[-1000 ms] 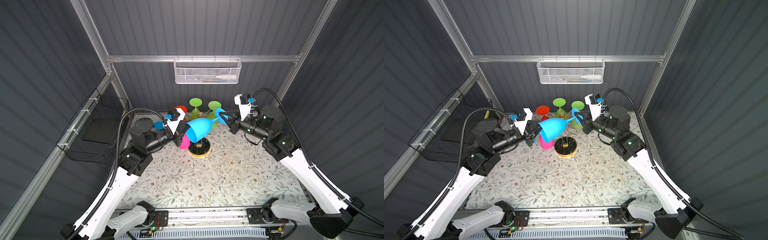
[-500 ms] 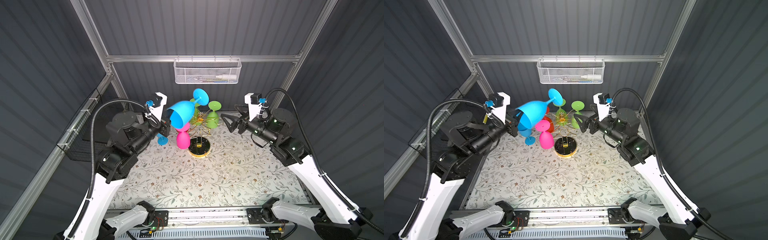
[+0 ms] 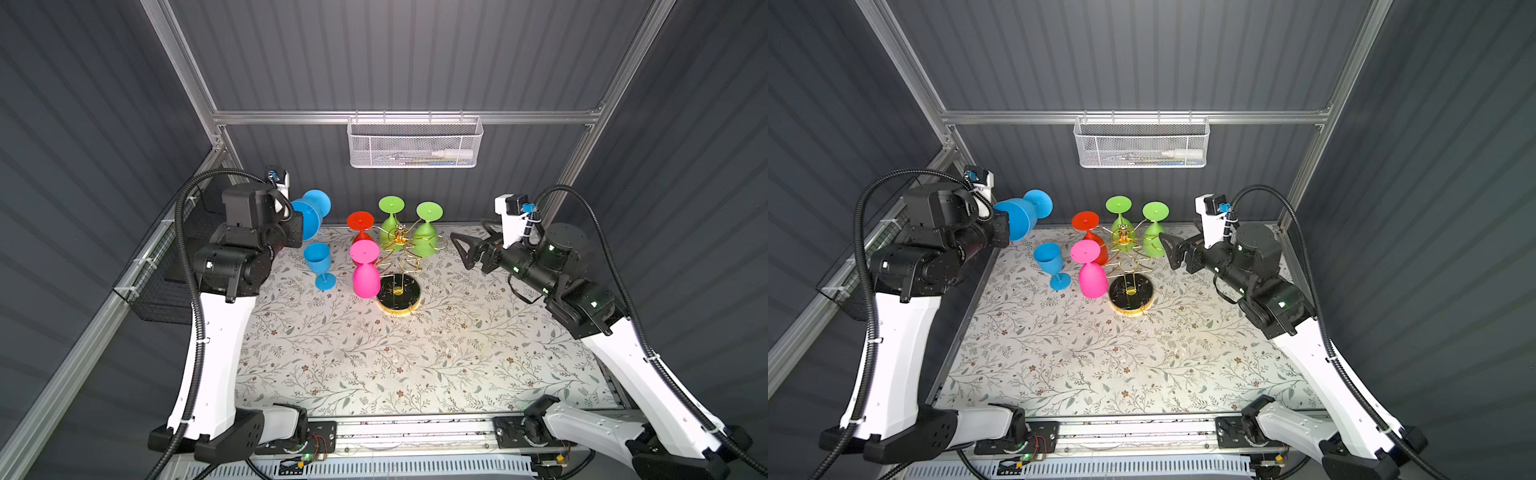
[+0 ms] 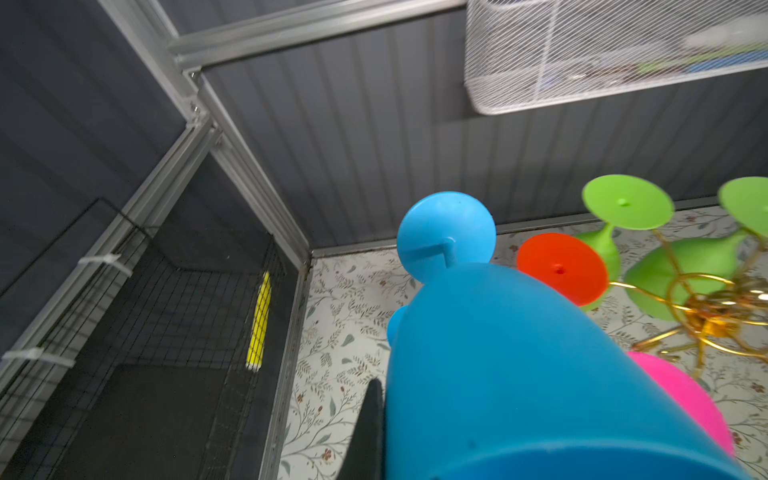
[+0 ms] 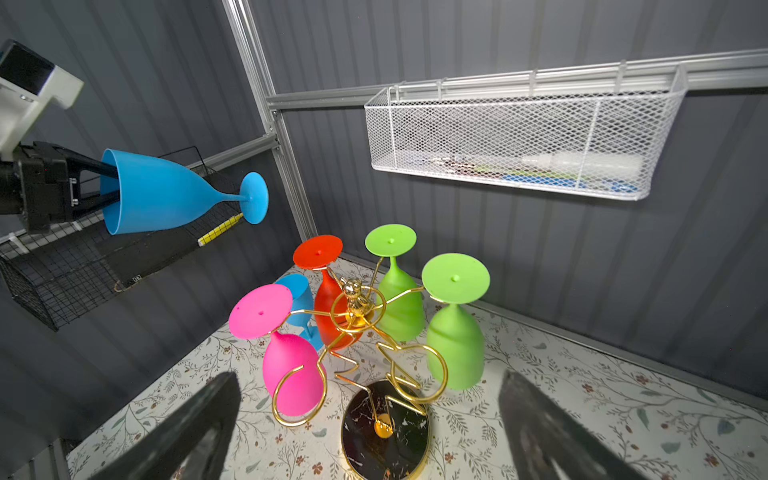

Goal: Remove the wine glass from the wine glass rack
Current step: 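Open the right gripper off the foot while the left gripper carries the glass away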

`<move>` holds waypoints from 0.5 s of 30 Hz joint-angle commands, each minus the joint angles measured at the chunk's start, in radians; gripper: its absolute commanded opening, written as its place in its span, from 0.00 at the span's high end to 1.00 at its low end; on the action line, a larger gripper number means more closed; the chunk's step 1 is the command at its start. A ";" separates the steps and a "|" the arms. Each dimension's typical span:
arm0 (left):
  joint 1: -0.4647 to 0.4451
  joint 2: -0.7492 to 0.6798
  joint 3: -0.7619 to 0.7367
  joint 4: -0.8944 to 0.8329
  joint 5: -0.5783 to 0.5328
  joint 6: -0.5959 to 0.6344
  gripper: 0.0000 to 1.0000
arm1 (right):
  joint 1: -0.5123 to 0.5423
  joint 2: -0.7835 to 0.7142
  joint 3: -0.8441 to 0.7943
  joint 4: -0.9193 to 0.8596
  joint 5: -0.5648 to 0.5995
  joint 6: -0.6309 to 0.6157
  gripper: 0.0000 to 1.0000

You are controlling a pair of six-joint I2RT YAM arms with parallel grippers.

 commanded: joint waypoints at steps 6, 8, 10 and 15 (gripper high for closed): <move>0.142 0.039 0.054 -0.106 0.106 -0.041 1.00 | -0.014 -0.065 -0.031 -0.051 0.027 0.003 0.01; 0.157 0.088 0.113 -0.207 0.037 -0.025 1.00 | -0.018 -0.074 -0.041 -0.055 0.027 0.004 0.01; 0.168 0.113 0.145 -0.272 0.034 -0.022 1.00 | -0.022 -0.078 -0.051 -0.057 0.021 0.008 0.01; 0.173 0.100 0.109 -0.344 -0.126 -0.023 1.00 | -0.034 -0.066 -0.049 -0.075 -0.013 0.015 0.01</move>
